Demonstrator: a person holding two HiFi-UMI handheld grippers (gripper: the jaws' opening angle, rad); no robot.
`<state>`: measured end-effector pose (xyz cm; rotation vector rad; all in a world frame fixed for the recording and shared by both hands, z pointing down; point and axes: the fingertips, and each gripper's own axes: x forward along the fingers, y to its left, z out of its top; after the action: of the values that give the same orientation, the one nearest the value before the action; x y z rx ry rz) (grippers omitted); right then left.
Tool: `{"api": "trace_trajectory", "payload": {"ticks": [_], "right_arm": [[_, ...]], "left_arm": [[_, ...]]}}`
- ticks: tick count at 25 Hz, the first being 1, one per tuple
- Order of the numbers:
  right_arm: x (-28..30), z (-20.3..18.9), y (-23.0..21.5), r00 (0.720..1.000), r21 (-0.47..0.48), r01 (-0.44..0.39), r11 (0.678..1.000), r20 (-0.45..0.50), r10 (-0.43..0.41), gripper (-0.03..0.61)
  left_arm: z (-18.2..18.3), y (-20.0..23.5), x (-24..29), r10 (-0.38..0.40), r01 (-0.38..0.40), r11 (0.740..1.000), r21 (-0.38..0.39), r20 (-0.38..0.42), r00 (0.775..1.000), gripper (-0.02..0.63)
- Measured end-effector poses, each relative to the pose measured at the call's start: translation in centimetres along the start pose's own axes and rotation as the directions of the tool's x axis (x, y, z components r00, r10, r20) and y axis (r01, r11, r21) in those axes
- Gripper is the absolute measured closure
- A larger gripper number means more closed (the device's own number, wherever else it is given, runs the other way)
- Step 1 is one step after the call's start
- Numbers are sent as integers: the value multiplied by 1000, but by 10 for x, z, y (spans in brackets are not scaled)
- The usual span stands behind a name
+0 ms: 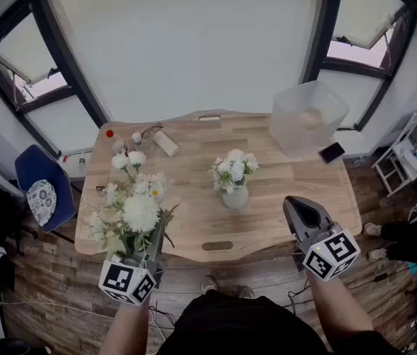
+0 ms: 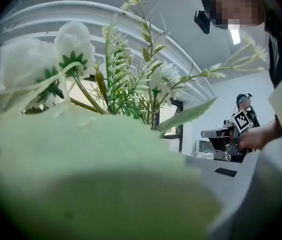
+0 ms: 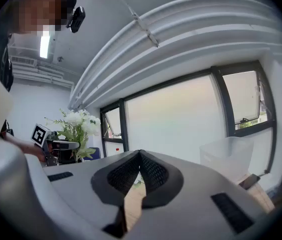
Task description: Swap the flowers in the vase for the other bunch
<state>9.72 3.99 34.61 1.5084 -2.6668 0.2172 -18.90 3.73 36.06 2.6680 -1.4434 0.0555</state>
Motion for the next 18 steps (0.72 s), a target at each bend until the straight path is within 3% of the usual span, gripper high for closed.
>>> {"api": "trace_trajectory", "payload": {"ticks": [6,14,18], "right_arm": [[21,-6,5,1000,-3,19,1000,-22,-19,552],[56,-10,13,998,1,55,998,-17,-55,551],[74,-14,24,999,-27,10,1000,-50,-11,551]], "left_arm": [[-7,15,14,-26,26,1000,14,0,1000,549],[-26,38,44,-124,124,992,15,-3,992,549],[-28,49,59,-130,130,991,-18,-8,991,549]]}}
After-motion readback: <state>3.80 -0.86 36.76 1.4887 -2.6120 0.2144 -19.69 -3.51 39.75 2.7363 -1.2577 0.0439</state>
